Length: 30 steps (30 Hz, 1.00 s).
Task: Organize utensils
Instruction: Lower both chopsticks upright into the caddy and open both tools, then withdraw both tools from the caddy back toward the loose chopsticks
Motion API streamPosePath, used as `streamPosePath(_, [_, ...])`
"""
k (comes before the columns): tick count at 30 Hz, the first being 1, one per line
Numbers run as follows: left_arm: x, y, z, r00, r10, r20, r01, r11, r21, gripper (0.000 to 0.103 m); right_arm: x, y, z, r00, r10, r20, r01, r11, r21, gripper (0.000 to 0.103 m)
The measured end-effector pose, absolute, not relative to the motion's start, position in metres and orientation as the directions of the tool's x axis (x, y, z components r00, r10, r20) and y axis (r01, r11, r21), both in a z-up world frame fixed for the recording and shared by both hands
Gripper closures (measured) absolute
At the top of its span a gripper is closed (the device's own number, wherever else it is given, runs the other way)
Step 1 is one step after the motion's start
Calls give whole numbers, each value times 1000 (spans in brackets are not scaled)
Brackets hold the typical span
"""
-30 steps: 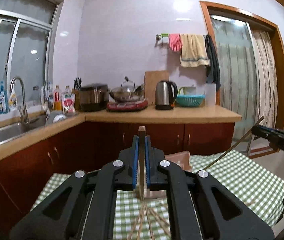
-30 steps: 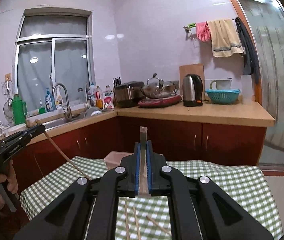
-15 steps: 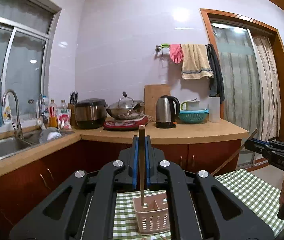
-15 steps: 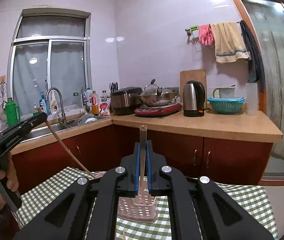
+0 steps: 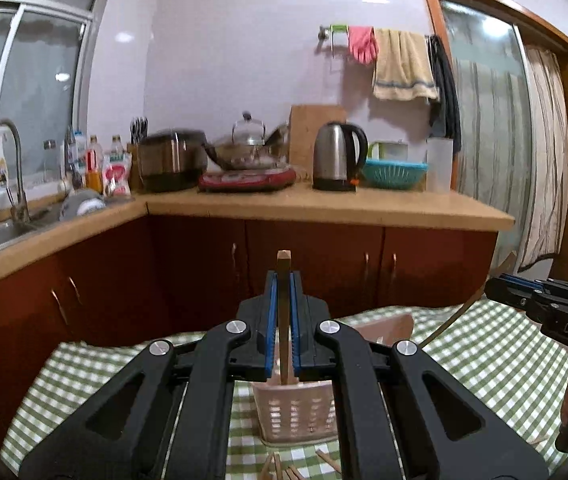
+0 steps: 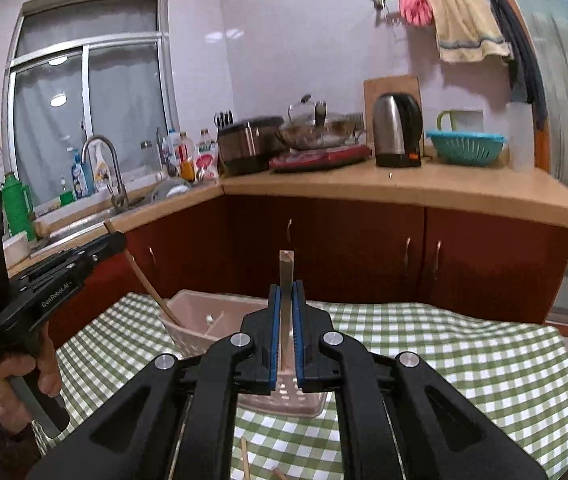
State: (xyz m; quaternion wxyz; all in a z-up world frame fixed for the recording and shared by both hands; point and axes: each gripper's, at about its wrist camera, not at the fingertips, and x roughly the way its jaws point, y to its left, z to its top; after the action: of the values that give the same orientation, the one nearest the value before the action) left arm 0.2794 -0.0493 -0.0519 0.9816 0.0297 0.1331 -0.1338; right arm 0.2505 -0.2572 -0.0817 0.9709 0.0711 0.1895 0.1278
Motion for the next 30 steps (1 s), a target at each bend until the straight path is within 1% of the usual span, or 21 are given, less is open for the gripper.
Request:
streamPosePath(3, [287,-49,-64,918,-249,-307,269,963,24,96,254,-255,-90,884,280,-374,-222,956,191,96])
streamPosePath(4, [289,-47,-67,918,-246,-312,265,964,18,94,255,-255,-90,885,277,-373,-219,957,192,96])
streamPosePath(5, [289,-46,-68,916,-247,-317,265,964,14,91,255,-255,-90,887,275,-372,-216,957,193,93])
streamPosePath(6, [291,-44,-70,914,-246,-324,263,965,10,84,255,-255,-90,886,274,-373,-215,958,192,85])
streamPosePath(7, [290,-43,-71,914,-243,-324,259,966,7,69,254,-255,-90,889,269,-370,-211,959,190,79])
streamPosePath(8, [291,-42,-70,916,-240,-322,255,967,3,61,253,-255,-89,893,264,-365,-206,960,189,66])
streamPosePath(9, [290,-40,-70,917,-242,-317,254,967,-3,52,252,-256,-88,899,255,-356,-200,962,185,57])
streamPosePath(13, [285,-36,-67,925,-238,-297,249,968,-1,38,249,-255,-82,914,239,-329,-193,967,165,51])
streamPosePath(15, [283,-34,-66,926,-234,-295,244,970,-3,33,248,-256,-79,919,235,-318,-192,968,162,46])
streamPosePath(18, [278,-29,-65,932,-221,-287,226,974,-14,23,238,-257,-71,933,217,-287,-182,973,144,44])
streamPosePath(20, [273,-25,-63,937,-213,-278,216,976,-22,20,229,-256,-66,942,207,-264,-178,976,129,44])
streamPosePath(22, [265,-22,-62,940,-203,-274,205,978,-21,14,215,-255,-62,952,196,-236,-175,979,110,44])
streamPosePath(25, [250,-16,-65,946,-182,-269,184,983,-19,12,192,-252,-63,960,186,-208,-172,982,82,44])
streamPosePath(30, [224,-8,-80,947,-144,-287,150,989,0,11,154,-248,-90,961,171,-219,-165,985,46,44])
